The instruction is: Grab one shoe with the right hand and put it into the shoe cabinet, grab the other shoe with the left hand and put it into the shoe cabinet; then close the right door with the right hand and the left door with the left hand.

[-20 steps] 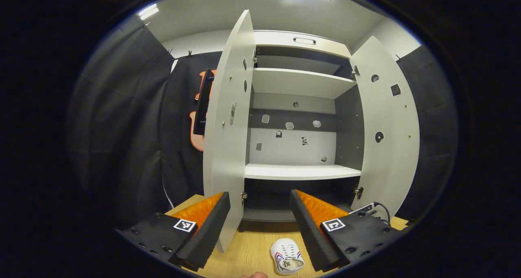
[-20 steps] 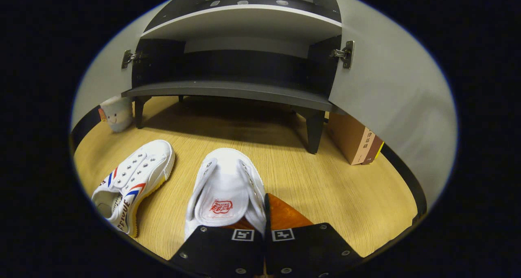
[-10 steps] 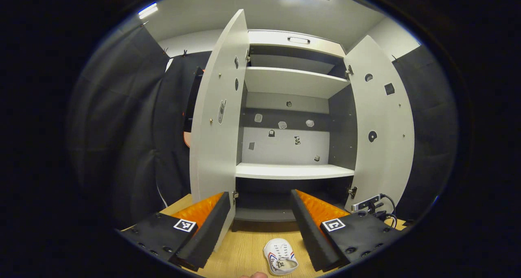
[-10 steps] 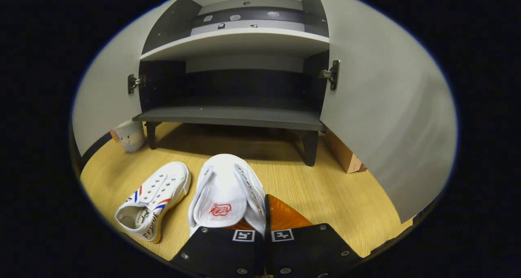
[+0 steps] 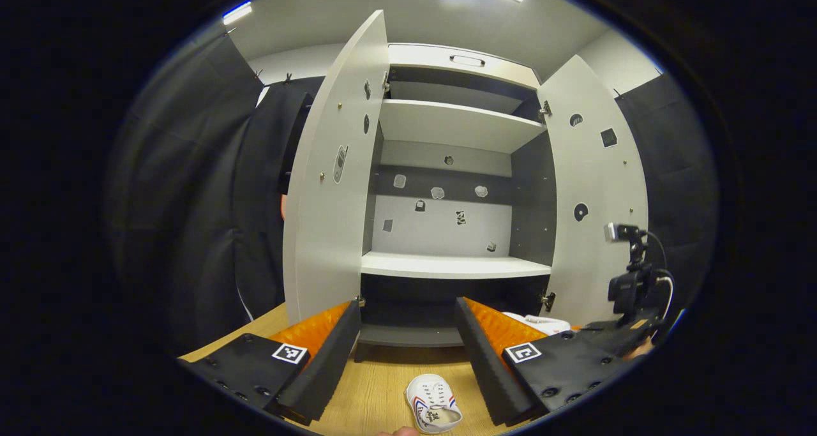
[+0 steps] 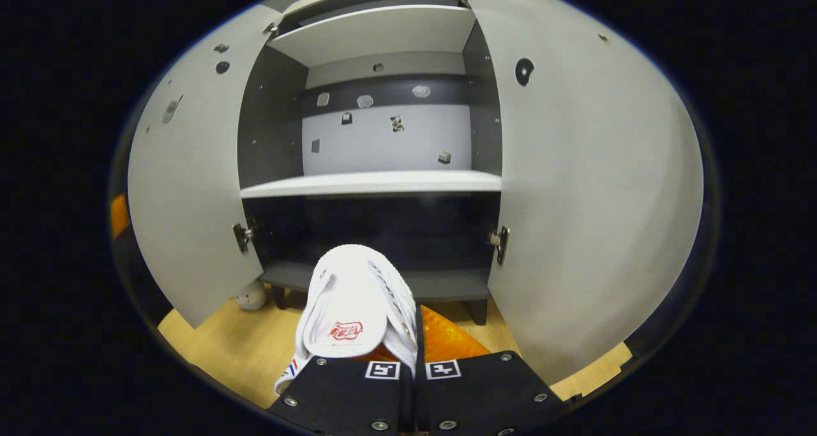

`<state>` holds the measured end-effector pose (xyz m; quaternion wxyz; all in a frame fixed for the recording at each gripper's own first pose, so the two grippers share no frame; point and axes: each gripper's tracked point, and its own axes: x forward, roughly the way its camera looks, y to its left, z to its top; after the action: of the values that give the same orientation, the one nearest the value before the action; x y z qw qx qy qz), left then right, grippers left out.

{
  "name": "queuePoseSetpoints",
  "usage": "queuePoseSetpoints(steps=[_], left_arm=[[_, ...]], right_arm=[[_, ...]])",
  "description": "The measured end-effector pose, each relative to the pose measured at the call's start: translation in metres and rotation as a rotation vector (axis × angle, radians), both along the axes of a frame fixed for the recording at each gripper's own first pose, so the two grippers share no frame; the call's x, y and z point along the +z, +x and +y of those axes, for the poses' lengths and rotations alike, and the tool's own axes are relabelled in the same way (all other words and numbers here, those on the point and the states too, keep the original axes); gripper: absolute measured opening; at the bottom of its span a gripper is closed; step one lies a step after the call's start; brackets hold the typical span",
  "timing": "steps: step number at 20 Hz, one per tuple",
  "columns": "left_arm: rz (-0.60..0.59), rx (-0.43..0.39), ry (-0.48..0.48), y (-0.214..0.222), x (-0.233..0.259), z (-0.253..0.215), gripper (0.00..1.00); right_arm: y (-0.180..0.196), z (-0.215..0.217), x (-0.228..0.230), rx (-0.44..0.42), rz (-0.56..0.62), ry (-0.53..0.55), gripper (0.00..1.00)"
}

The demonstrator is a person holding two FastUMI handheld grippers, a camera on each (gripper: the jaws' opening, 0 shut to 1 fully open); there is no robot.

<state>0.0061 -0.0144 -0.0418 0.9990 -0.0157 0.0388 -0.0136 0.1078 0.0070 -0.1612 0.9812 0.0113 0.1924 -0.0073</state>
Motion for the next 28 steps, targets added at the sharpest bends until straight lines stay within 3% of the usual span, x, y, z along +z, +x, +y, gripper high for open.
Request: queuePoseSetpoints(steps=[5, 10, 14, 18, 23, 28], left_arm=[[-0.025, 0.005, 0.007, -0.001, 0.005, 0.005, 0.96], [-0.012, -0.006, -0.002, -0.004, -0.001, 0.004, 0.96], [-0.008, -0.012, -0.008, -0.007, -0.002, 0.003, 0.96], [-0.003, 0.005, -0.018, -0.006, -0.004, 0.009, 0.96], [0.007, 0.043, -0.014, -0.005, -0.006, 0.025, 0.94], [0.029, 0.063, -0.041, -0.005, -0.015, 0.033, 0.96]], right_arm=[[0.054, 0.002, 0.111, -0.017, -0.101, 0.020, 0.00], [0.159, -0.003, 0.163, -0.068, -0.160, -0.042, 0.00], [0.234, -0.012, 0.149, -0.131, -0.108, -0.080, 0.00], [0.282, -0.018, 0.121, -0.184, -0.017, -0.099, 0.00], [0.309, -0.039, 0.078, -0.272, 0.099, -0.138, 0.00], [0.314, -0.041, 0.061, -0.287, 0.164, -0.078, 0.03]])
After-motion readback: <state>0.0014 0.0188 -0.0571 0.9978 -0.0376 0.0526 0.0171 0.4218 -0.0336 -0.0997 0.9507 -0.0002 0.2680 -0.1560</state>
